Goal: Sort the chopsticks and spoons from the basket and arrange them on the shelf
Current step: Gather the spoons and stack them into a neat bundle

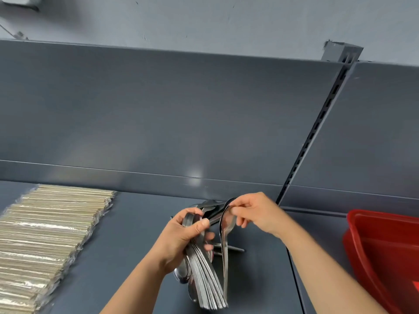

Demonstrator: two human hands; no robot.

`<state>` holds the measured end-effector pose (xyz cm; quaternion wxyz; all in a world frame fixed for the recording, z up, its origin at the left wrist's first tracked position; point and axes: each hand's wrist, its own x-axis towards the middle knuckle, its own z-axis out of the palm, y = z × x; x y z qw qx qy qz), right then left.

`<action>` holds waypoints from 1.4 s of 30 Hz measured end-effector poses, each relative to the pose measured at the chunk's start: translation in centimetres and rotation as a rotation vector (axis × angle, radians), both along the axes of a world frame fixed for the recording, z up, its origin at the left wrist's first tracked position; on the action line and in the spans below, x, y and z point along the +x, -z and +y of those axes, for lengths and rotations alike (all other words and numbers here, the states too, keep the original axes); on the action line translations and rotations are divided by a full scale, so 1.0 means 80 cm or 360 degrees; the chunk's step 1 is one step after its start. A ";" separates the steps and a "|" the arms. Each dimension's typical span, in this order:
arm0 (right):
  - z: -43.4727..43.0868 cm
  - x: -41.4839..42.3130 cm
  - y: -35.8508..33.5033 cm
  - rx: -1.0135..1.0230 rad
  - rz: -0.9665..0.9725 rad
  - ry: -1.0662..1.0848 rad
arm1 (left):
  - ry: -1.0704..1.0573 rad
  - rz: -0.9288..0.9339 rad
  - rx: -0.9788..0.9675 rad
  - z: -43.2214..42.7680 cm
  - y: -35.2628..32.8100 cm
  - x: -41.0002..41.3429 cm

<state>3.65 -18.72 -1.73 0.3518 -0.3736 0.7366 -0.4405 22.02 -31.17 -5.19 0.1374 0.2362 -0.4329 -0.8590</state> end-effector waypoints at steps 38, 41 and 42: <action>0.006 -0.067 0.007 -0.0386 0.0178 0.0808 | -0.0269 -0.0100 -0.0054 -0.016 0.000 0.003; 0.008 -0.058 -0.013 -0.0267 0.0008 0.0357 | -0.0196 -0.0068 -0.0075 -0.011 -0.010 -0.004; 0.005 -0.051 -0.014 -0.0219 -0.0042 0.0238 | -0.0158 -0.0068 -0.0074 -0.008 -0.011 -0.006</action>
